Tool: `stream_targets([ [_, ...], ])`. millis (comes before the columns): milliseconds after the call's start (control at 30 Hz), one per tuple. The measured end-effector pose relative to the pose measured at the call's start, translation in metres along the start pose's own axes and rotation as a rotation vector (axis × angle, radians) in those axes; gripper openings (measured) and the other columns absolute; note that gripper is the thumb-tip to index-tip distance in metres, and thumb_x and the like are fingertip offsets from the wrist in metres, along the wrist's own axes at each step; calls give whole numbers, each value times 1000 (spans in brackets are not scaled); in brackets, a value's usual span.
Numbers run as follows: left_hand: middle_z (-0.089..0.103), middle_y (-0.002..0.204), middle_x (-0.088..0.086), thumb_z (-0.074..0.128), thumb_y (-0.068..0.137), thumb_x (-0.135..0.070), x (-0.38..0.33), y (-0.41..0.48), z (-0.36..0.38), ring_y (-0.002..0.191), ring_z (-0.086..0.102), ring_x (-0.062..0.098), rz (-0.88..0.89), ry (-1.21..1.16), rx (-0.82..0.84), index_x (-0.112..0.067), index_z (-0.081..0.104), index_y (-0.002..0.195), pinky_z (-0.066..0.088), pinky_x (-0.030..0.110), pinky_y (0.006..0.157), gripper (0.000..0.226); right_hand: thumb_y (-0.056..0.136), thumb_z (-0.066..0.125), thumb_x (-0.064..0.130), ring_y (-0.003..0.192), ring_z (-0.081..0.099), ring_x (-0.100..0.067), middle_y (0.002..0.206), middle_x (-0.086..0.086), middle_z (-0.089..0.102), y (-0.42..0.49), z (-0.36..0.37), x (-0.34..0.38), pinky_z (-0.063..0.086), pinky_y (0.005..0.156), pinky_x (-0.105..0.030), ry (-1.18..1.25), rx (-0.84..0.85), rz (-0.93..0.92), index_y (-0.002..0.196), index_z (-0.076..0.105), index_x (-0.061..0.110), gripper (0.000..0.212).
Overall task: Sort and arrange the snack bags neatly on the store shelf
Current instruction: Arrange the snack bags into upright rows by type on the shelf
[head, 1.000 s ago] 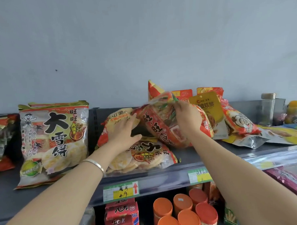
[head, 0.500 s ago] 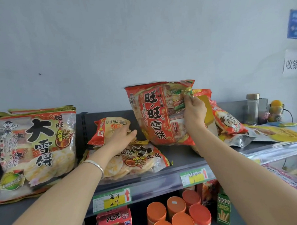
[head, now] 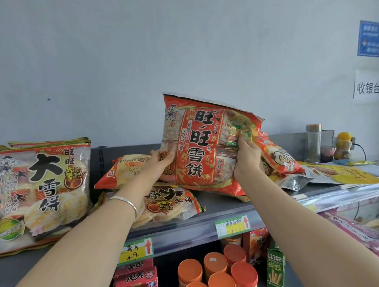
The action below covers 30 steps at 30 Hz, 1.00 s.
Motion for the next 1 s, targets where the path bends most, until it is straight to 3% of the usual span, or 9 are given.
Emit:
stream_targets([
  [133,44,143,2,65,76,-55,-9,-6,-1,130,42,23,101,-52,-56,-25,34,142,36,46,108,79,97,54,31,101,66,-21,110,-3,69,-1,-10,-3,54,93,-43,111,-18,-16,117,64,12,29],
  [267,43,143,2,62,89,-33,-11,-3,1,130,40,20,123,-123,-116,-20,35,142,37,35,101,62,100,50,31,93,66,-17,96,4,67,-6,-12,2,55,86,-35,167,-20,-57,95,63,20,18],
  [400,46,140,3,56,91,-40,-12,-3,11,127,45,22,106,-16,-145,-20,37,140,40,35,98,57,99,51,30,94,66,-16,97,6,66,-5,-16,6,54,91,-38,187,-29,-36,94,60,21,14],
  [533,49,136,4,54,89,-48,-19,-7,3,118,49,19,143,2,-134,-18,42,137,44,33,93,58,98,54,31,82,68,-18,93,0,68,-6,-20,-1,57,79,-37,200,-20,40,92,62,20,15],
  [633,52,131,5,58,88,-46,-27,-11,-9,109,52,15,168,-48,-132,-16,46,133,45,24,80,55,98,54,32,75,65,-17,88,0,66,-8,-18,-7,56,74,-34,178,-14,75,88,61,19,17],
  [700,57,125,3,59,85,-48,-29,-16,-17,110,55,17,153,-35,-106,-18,48,131,45,25,82,56,98,53,33,74,65,-19,87,-2,65,-9,-13,-10,55,74,-35,158,18,102,87,60,19,19],
  [767,62,115,-1,60,83,-51,-28,-24,-28,108,59,17,103,-15,-67,-20,52,125,43,25,83,52,98,53,32,73,65,-20,89,-4,67,-15,-2,-14,55,71,-36,129,55,137,93,61,16,19],
  [900,63,100,-9,60,86,-46,-16,-42,-79,85,58,2,78,-16,-135,-22,54,115,41,17,73,38,100,48,34,88,68,-22,114,-7,66,-40,45,-34,57,69,-35,121,133,183,133,50,17,38],
  [1000,57,122,-5,63,78,-58,1,-63,-139,110,55,13,49,22,-269,-15,51,129,39,28,93,68,88,55,57,121,55,-26,139,-3,50,-72,95,-48,49,96,-47,-25,171,127,146,32,23,70],
])
Point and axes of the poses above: each hand's wrist, its own y-axis towards the middle knuckle, its own z-axis out of the palm, x = y × z, the point moved 5 cm from there along y, towards the middle knuckle
